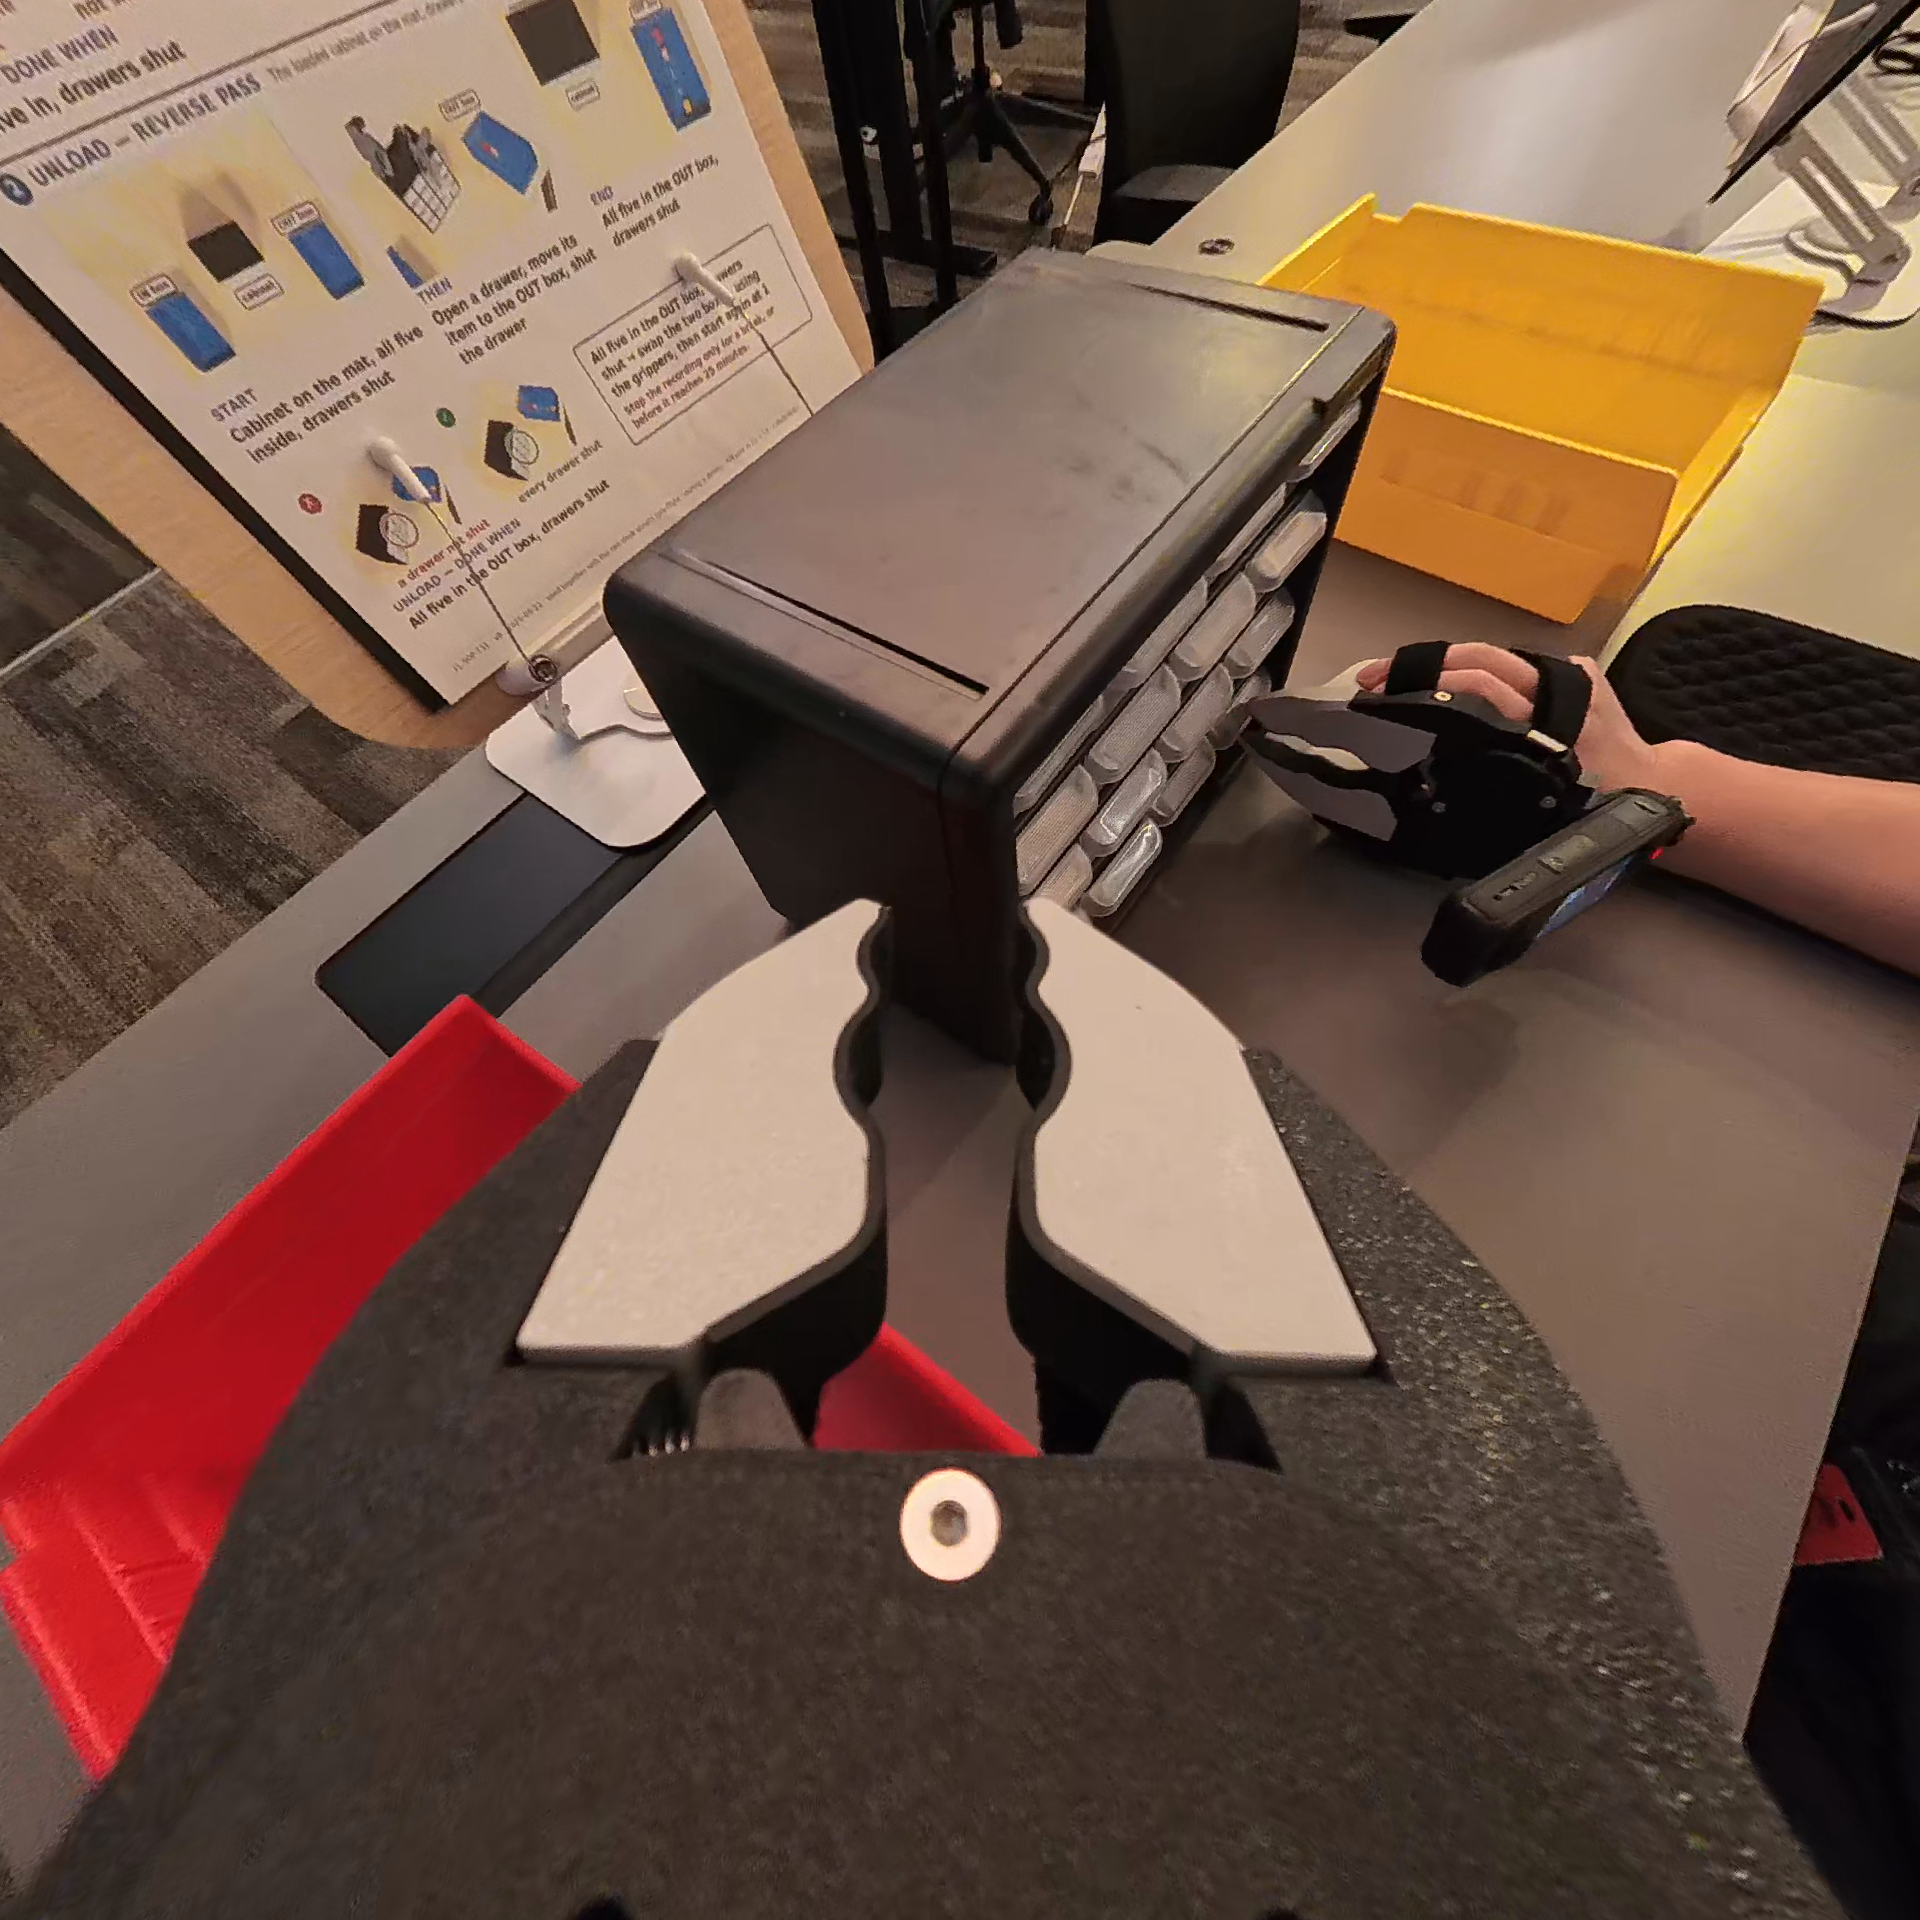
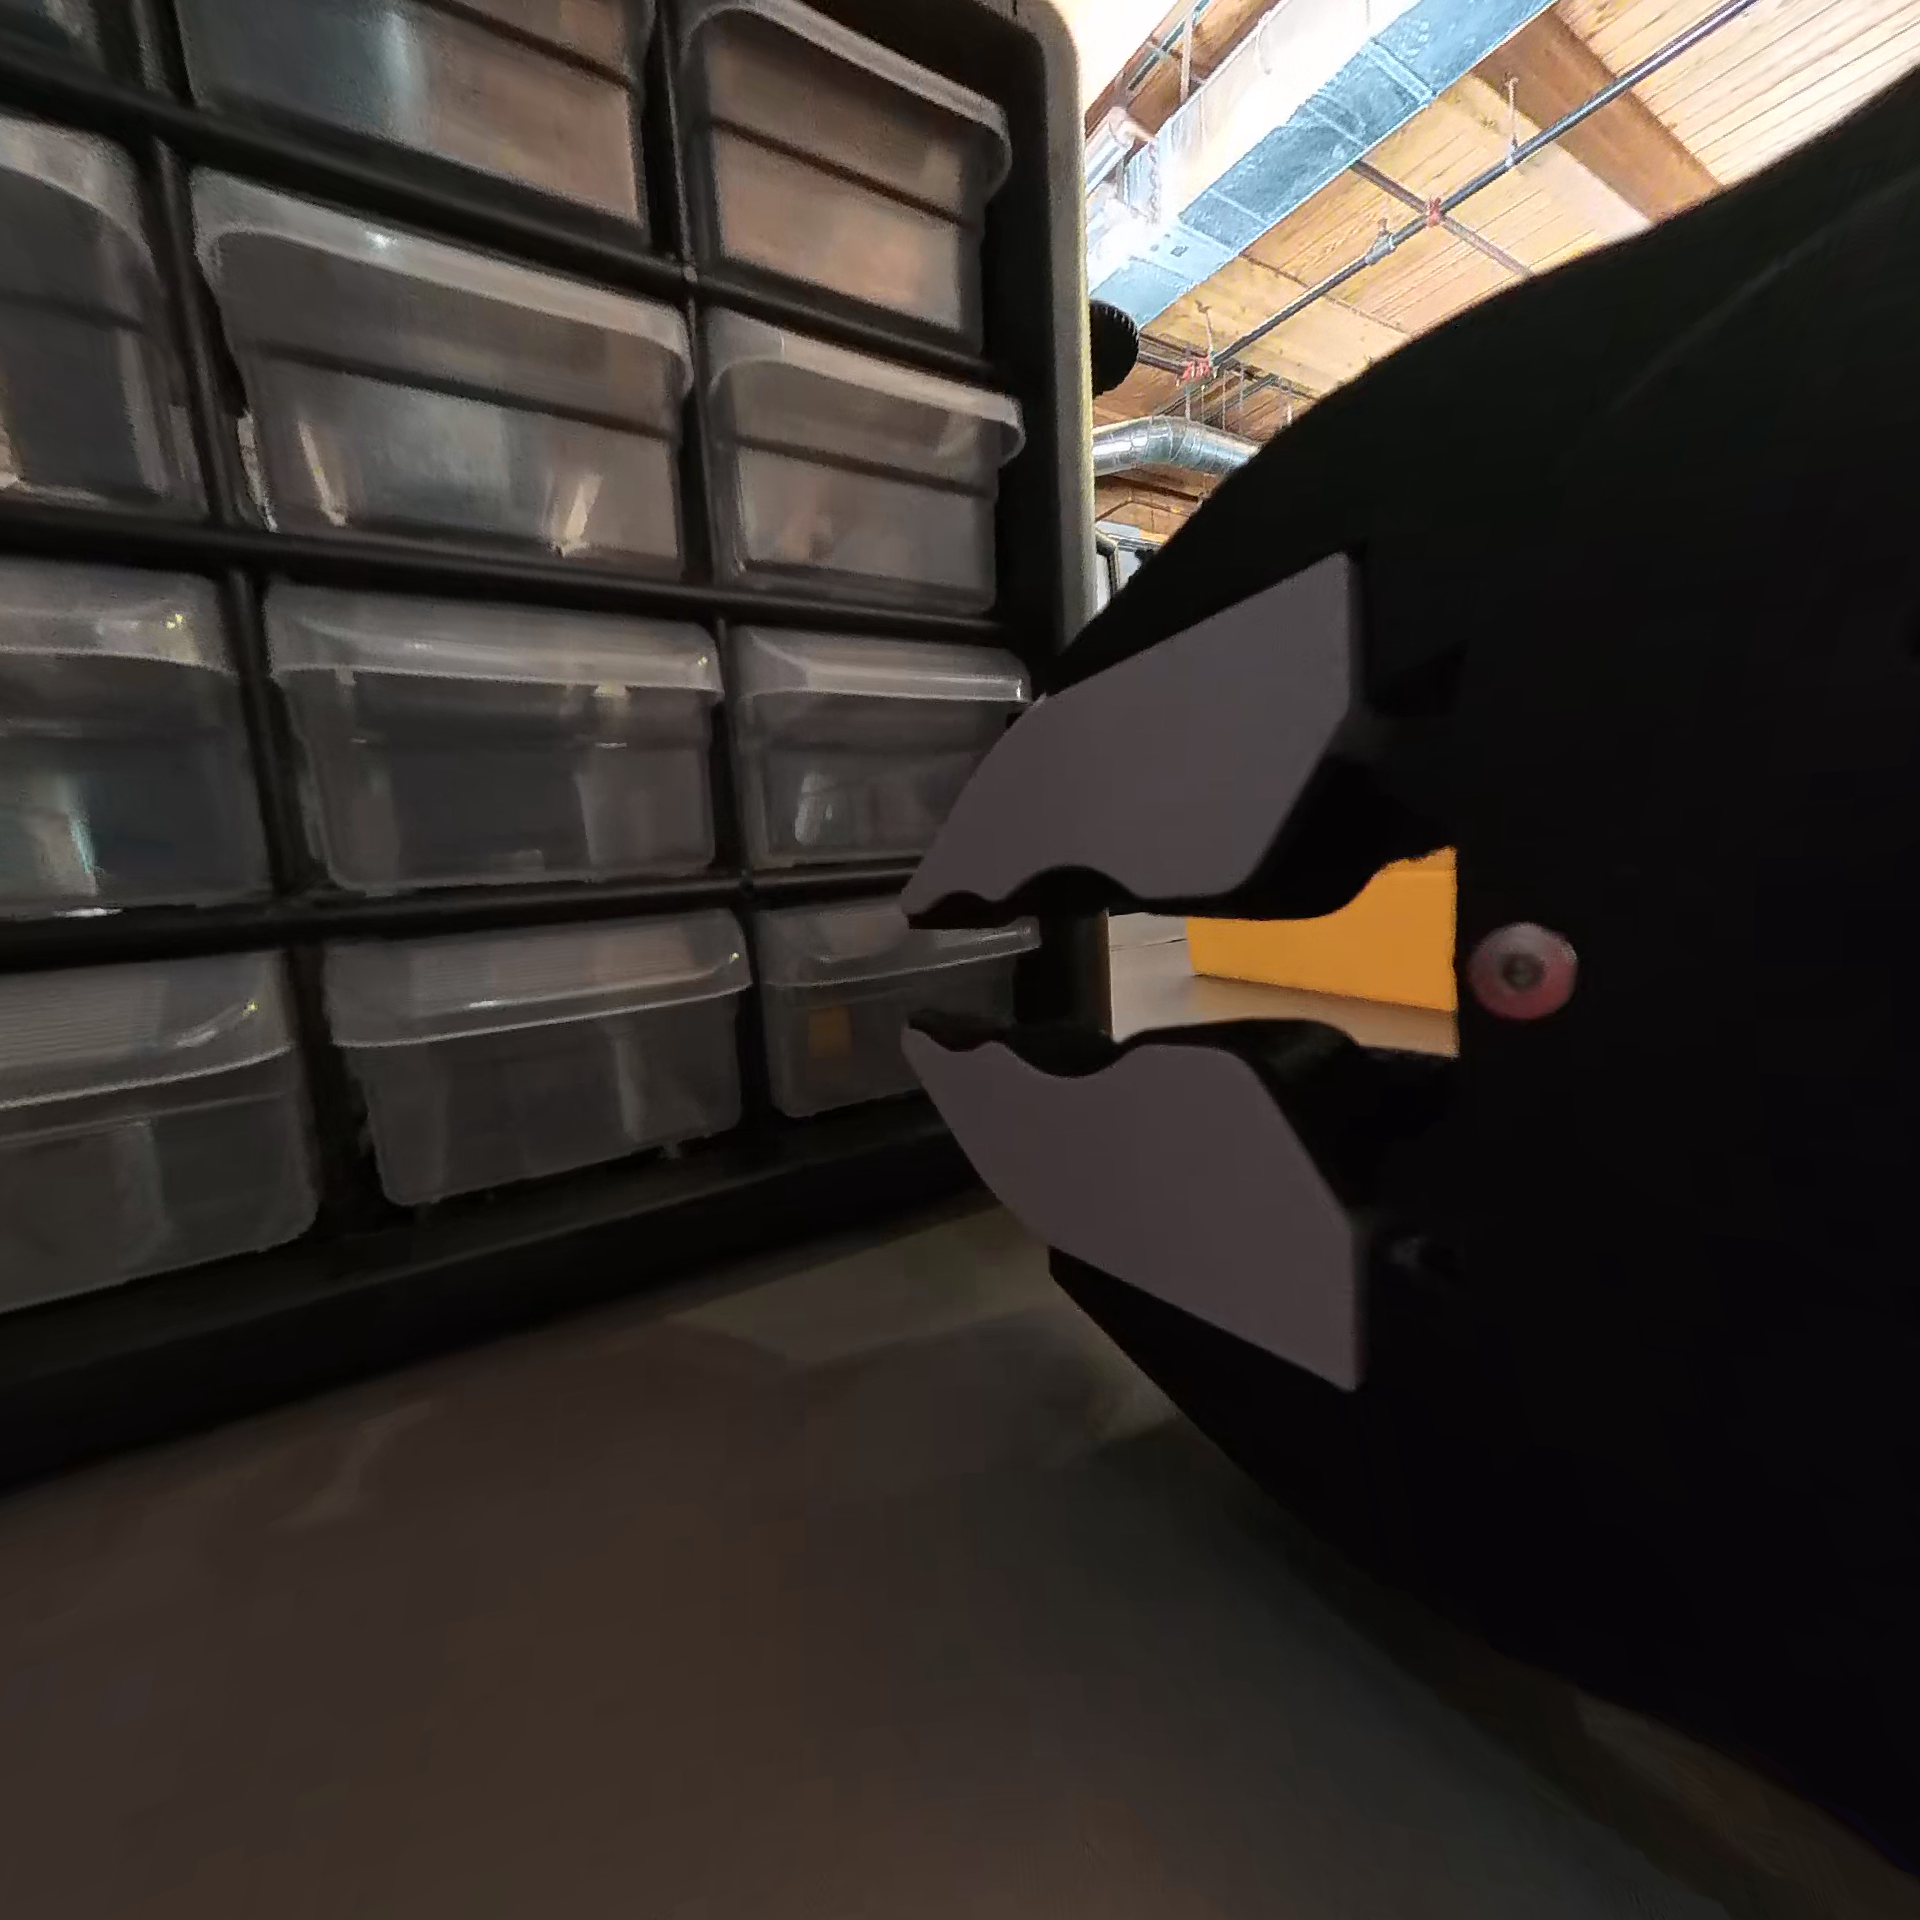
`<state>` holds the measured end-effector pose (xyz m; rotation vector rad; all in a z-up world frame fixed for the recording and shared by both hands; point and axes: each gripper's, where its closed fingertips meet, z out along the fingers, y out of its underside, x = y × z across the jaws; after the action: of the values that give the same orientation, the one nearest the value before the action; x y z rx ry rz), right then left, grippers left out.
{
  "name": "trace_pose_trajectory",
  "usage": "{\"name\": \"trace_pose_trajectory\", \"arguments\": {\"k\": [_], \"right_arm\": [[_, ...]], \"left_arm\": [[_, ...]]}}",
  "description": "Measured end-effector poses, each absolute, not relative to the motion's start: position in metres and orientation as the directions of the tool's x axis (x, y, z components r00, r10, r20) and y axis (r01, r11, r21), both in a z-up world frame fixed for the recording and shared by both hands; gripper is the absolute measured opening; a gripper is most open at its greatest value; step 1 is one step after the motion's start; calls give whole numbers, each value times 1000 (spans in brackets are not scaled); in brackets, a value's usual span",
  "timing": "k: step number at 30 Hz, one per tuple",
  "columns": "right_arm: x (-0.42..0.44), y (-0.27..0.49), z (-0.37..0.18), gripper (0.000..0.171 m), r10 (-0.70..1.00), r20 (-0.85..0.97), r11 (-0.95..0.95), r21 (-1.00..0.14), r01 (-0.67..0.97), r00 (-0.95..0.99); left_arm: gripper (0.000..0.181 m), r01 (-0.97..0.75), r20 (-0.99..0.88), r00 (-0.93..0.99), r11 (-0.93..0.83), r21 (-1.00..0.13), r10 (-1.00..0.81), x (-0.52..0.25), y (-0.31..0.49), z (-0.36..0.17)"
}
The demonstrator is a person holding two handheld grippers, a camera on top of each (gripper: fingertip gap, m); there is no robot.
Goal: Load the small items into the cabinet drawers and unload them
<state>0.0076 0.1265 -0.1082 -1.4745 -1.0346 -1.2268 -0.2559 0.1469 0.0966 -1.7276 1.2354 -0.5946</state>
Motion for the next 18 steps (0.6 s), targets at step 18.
{"name": "trace_pose_trajectory", "arguments": {"k": [18], "right_arm": [[-1, 121, -44, 28, -264, 949, -103, -203, 974, 170]], "left_arm": [[21, -530, -119, 380, -110, -841, -917, -252, 149, 85]]}}
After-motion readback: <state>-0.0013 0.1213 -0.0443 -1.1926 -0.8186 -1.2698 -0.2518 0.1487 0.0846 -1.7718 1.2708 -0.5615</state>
